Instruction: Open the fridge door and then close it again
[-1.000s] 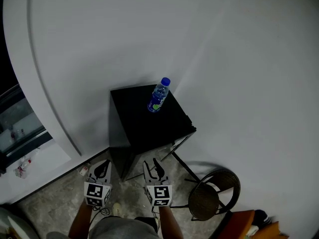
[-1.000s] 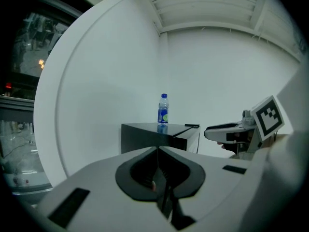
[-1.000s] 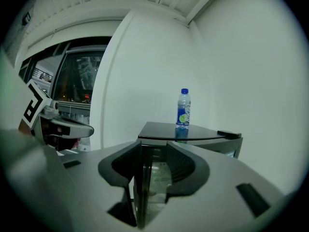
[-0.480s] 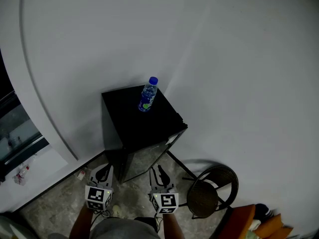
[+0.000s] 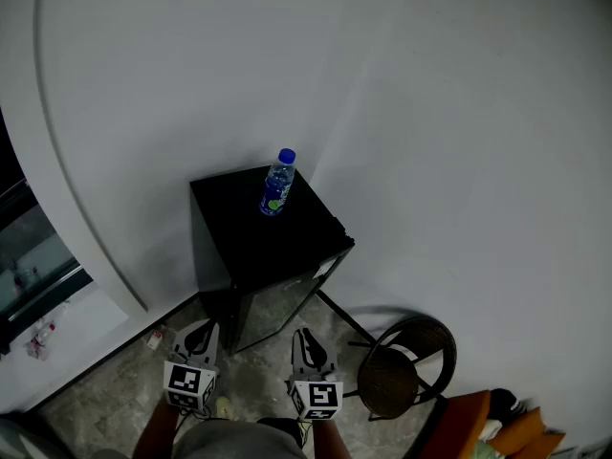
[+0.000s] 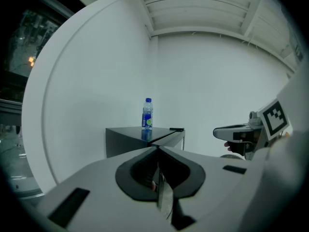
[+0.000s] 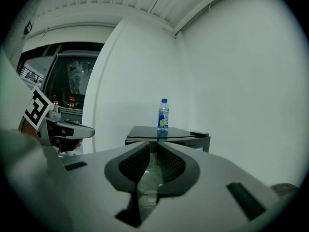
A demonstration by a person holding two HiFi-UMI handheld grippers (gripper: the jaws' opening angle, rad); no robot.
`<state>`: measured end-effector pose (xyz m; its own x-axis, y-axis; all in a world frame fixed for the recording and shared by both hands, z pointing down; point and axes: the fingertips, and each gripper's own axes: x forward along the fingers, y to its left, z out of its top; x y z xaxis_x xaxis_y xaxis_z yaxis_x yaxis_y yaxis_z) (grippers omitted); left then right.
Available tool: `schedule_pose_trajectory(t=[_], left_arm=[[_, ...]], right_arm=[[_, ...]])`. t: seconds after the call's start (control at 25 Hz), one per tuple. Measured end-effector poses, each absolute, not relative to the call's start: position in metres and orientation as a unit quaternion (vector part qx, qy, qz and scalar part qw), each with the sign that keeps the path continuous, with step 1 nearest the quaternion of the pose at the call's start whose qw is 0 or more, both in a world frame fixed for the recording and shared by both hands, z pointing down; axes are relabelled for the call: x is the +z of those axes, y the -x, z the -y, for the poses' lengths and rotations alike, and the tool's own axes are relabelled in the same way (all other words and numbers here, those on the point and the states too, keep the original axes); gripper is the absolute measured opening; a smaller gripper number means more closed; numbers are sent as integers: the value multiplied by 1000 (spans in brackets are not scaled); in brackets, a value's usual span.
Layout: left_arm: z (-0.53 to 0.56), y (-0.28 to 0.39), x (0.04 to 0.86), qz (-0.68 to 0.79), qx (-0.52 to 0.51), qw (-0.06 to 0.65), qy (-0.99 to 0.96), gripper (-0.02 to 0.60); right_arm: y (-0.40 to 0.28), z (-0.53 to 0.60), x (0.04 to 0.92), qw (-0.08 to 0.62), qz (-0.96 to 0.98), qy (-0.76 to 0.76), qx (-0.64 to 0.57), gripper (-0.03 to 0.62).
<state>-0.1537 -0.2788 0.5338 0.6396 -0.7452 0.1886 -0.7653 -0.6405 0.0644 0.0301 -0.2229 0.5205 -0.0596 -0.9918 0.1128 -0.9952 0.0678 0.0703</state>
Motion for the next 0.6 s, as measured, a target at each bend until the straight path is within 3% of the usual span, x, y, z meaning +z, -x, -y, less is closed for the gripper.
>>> schedule_pose_trajectory(t=[0.6], left_arm=[[273, 151, 535, 414, 75, 70, -904, 12]], right_arm=[[-30, 213, 530, 64, 726, -684, 32, 48]])
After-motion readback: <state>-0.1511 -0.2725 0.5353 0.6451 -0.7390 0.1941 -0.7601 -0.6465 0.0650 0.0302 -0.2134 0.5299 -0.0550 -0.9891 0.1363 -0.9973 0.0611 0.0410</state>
